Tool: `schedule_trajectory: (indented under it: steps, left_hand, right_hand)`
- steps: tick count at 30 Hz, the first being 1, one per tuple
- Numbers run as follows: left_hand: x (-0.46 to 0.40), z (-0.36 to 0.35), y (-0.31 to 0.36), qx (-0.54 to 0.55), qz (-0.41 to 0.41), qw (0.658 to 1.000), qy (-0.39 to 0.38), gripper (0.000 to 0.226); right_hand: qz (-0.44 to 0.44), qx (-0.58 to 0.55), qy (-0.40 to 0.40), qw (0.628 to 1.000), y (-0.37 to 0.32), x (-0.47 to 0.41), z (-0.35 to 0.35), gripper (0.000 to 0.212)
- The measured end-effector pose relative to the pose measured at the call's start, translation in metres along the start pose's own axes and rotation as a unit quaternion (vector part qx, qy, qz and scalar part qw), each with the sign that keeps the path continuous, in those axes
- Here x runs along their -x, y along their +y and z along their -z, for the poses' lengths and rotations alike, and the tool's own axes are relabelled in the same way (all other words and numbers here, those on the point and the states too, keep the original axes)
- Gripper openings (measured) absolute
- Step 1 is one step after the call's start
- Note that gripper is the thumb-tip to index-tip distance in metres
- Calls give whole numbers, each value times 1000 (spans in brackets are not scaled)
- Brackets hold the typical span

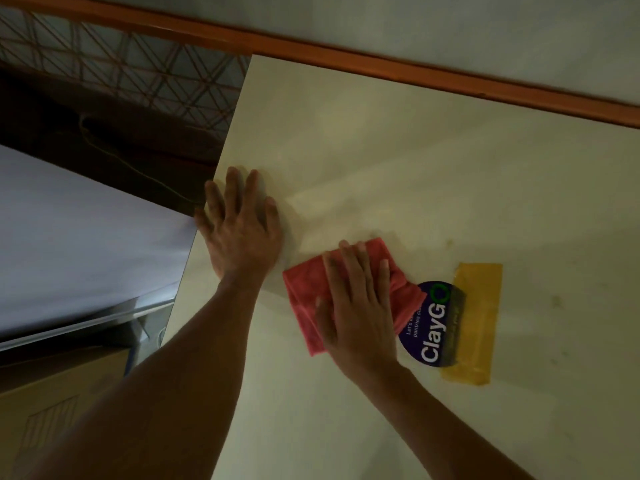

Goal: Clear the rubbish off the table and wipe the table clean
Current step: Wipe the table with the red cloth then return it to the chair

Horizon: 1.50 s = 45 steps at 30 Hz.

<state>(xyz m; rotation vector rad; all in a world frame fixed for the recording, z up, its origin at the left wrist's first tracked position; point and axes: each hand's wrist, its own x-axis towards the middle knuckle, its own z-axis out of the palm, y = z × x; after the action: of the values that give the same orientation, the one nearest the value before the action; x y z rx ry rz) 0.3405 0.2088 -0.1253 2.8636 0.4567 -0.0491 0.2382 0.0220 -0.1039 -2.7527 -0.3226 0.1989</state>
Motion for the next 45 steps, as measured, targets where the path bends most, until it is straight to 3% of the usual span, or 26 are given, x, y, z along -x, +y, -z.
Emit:
schedule_trajectory:
  steps: [5, 15, 21, 27, 34, 40, 45]
  left_hand:
    - [1, -2, -1, -8, -3, 1000, 9, 58]
    - [0, -4, -3, 0, -12, 1000, 17, 57]
    - [-2, -5, -5, -7, -15, 1000, 24, 58]
    - [1, -6, -5, 5, -19, 1000, 22, 58]
    - [6, -4, -3, 14, -29, 999, 17, 57]
    - [21, -3, 15, 8, -81, 996, 23, 57]
    - [33, -13, 99, 16, -160, 987, -28, 55]
  right_hand:
    - [4, 52, -22, 998, -8, 18, -17, 62]
    - [-93, 106, 54, 988, 48, -90, 3, 63]
    - [-134, 106, 45, 984, 81, -147, 21, 67]
    - [-153, 91, 51, 983, 63, -99, 10, 63]
    - [-91, 100, 15, 991, 47, 8, -2, 63]
    - [-48, 88, -15, 995, 62, -11, 10, 62]
    - [-19, 89, -31, 995, 103, -63, 33, 60]
